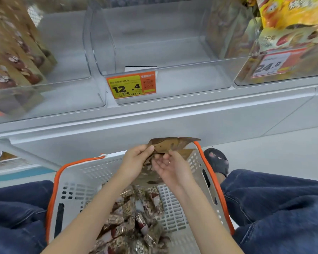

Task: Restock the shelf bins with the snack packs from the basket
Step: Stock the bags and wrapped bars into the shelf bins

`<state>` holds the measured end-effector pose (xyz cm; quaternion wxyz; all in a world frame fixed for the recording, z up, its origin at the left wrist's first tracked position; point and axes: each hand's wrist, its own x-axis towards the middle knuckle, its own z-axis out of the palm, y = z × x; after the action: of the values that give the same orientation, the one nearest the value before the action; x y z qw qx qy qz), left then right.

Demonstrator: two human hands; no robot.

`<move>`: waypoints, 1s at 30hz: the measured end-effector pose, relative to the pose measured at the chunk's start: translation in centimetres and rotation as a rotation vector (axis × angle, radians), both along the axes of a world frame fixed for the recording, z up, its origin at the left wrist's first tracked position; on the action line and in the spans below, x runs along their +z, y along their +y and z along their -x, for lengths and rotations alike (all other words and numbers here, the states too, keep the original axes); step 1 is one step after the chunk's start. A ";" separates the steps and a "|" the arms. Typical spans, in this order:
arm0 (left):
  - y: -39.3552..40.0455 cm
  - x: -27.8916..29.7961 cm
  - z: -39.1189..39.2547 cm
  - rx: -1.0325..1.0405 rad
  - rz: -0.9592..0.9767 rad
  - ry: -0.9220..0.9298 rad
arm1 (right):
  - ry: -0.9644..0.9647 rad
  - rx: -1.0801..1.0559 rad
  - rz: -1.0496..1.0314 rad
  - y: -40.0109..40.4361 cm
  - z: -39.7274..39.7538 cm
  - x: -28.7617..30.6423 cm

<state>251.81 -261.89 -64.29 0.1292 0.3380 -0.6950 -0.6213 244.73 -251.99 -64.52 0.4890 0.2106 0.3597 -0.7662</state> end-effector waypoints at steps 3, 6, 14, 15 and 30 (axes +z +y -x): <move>1.5 2.6 -1.9 0.004 -0.100 0.103 | -0.024 -0.106 0.150 1.0 -1.4 2.2; 2.3 4.5 -4.6 0.070 -0.151 0.154 | 0.014 -0.132 0.200 1.5 -3.5 4.1; 3.1 6.6 -9.6 0.015 0.096 0.139 | 0.128 -0.016 0.194 1.7 -7.3 6.0; 3.2 6.9 -9.7 0.116 0.101 0.152 | 0.168 0.033 0.190 1.5 -7.6 6.3; -10.0 18.3 -14.0 0.440 0.184 0.413 | 1.287 0.204 0.046 -8.3 -5.9 15.7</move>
<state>265.78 -271.88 -45.96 0.4292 0.3339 -0.6174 -0.5684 250.59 -260.31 -48.86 0.2503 -0.3360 0.5825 -0.6965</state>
